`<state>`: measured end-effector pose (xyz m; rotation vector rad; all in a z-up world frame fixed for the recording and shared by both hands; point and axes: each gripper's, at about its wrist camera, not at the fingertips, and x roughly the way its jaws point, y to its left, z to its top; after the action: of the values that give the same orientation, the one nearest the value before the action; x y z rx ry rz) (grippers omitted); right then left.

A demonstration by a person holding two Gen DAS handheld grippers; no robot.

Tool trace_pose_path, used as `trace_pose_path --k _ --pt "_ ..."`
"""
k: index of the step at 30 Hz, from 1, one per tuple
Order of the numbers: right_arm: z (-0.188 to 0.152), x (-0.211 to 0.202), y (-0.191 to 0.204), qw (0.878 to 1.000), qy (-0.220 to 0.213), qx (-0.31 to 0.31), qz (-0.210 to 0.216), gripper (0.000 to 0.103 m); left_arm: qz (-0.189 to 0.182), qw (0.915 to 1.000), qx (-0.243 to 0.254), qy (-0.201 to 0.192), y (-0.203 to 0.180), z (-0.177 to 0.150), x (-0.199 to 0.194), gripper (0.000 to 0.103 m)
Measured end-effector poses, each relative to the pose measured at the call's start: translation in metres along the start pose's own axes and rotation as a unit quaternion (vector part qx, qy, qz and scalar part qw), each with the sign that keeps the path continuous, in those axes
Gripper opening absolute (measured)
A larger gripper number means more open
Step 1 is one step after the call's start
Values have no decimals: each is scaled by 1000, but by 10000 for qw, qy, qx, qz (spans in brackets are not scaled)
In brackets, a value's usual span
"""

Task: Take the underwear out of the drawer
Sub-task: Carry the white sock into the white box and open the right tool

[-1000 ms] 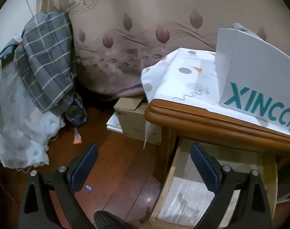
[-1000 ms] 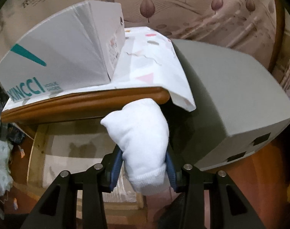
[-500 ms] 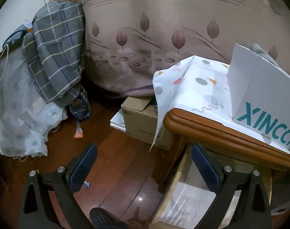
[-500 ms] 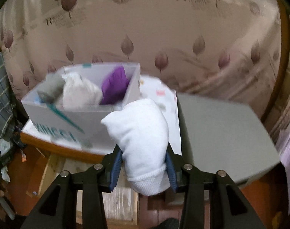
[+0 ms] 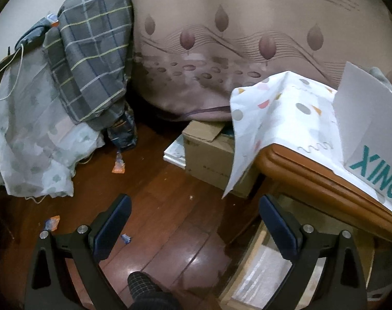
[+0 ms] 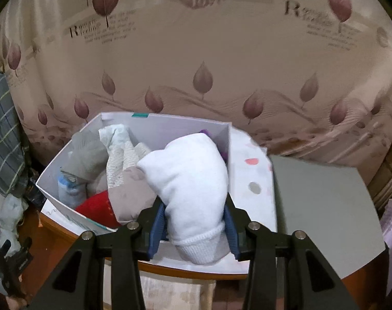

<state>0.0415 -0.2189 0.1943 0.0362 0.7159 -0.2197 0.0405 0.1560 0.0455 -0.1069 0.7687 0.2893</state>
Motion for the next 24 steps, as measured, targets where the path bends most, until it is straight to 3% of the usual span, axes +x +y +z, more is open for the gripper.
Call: trace_pose_path --k 12,24 --pt "8 60 38 9991 339 -210 -119 42 157 9996 -170 142 12 2 7 98" --pt "10 92 51 9975 568 -305 -274 46 122 9997 -125 193 10 -1 9 98"
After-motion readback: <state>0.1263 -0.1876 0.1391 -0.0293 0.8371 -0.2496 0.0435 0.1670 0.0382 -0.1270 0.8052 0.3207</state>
